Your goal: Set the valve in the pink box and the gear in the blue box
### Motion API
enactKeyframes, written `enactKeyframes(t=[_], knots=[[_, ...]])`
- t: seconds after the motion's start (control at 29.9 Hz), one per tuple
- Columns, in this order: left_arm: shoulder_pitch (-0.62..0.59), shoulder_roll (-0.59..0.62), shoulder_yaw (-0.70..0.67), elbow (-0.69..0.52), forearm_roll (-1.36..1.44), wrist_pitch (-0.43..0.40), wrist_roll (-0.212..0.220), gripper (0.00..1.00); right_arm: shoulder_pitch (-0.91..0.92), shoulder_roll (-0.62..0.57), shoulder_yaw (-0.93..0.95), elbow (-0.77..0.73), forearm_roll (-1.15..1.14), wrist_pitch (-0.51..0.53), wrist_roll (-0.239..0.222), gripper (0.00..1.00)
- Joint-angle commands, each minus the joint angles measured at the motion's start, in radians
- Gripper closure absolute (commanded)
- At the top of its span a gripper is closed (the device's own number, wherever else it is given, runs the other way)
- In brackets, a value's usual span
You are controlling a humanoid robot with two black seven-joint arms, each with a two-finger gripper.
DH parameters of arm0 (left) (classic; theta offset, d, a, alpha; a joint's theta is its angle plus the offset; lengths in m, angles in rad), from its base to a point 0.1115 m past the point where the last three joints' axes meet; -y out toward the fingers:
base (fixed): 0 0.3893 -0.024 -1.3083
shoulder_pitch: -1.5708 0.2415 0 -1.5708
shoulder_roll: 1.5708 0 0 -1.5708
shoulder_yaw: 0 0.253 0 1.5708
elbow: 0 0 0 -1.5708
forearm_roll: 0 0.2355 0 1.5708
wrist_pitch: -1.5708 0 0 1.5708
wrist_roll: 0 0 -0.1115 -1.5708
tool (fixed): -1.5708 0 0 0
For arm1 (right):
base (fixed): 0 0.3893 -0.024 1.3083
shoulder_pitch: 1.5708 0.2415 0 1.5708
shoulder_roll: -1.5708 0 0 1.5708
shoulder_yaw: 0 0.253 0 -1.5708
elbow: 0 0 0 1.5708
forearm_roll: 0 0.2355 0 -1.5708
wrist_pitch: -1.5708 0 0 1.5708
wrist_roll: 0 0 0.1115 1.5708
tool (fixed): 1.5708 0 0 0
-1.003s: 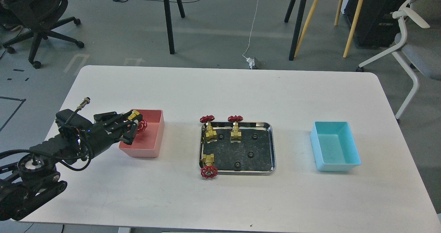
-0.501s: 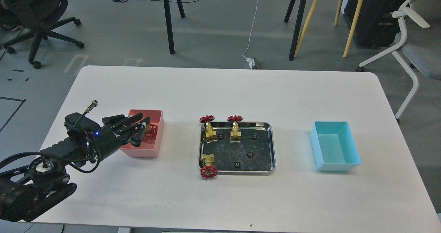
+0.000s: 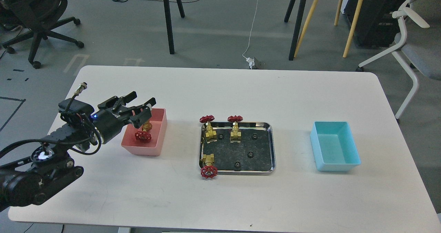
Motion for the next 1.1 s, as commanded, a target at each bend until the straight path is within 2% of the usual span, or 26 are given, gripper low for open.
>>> enactKeyframes(t=[0.0, 0.1, 0.2, 0.27, 0.4, 0.53, 0.74, 0.87, 1.07], knots=[[-0.127, 0.024, -0.061, 0.006, -0.235, -0.107, -0.001, 0.0, 0.078, 0.001, -0.002, 0.031, -0.012, 0.0, 0.0, 0.02], [-0.242, 0.075, -0.099, 0.018, -0.521, -0.264, 0.008, 0.0, 0.148, 0.001, -0.011, 0.097, -0.054, 0.0, 0.0, 0.03], [-0.348, 0.109, -0.104, 0.042, -0.772, -0.345, 0.048, 0.0, 0.263, 0.009, -0.008, 0.18, -0.252, 0.0, 0.0, 0.04], [-0.406, 0.127, -0.101, 0.067, -0.872, -0.355, 0.073, 0.0, 0.357, 0.036, -0.009, 0.243, -0.428, 0.0, 0.0, 0.04], [-0.482, 0.141, -0.096, 0.116, -0.907, -0.377, 0.076, 0.0, 0.446, 0.111, -0.011, 0.347, -0.668, 0.0, -0.005, 0.04], [-0.499, 0.143, -0.107, 0.156, -0.912, -0.421, 0.074, 0.0, 0.498, 0.188, -0.019, 0.479, -0.922, 0.0, -0.019, 0.04], [-0.512, 0.166, -0.142, 0.156, -0.933, -0.421, 0.076, 0.0, 0.521, 0.337, -0.089, 0.639, -1.291, 0.0, -0.035, 0.03], [-0.526, 0.17, -0.167, 0.156, -1.001, -0.424, 0.085, 0.0, 0.59, 0.444, -0.199, 0.616, -1.366, 0.0, -0.037, 0.03], [-0.542, 0.187, -0.171, 0.158, -1.01, -0.414, 0.091, 0.0, 0.763, 0.633, -0.472, 0.464, -1.378, 0.0, -0.039, 0.03]])
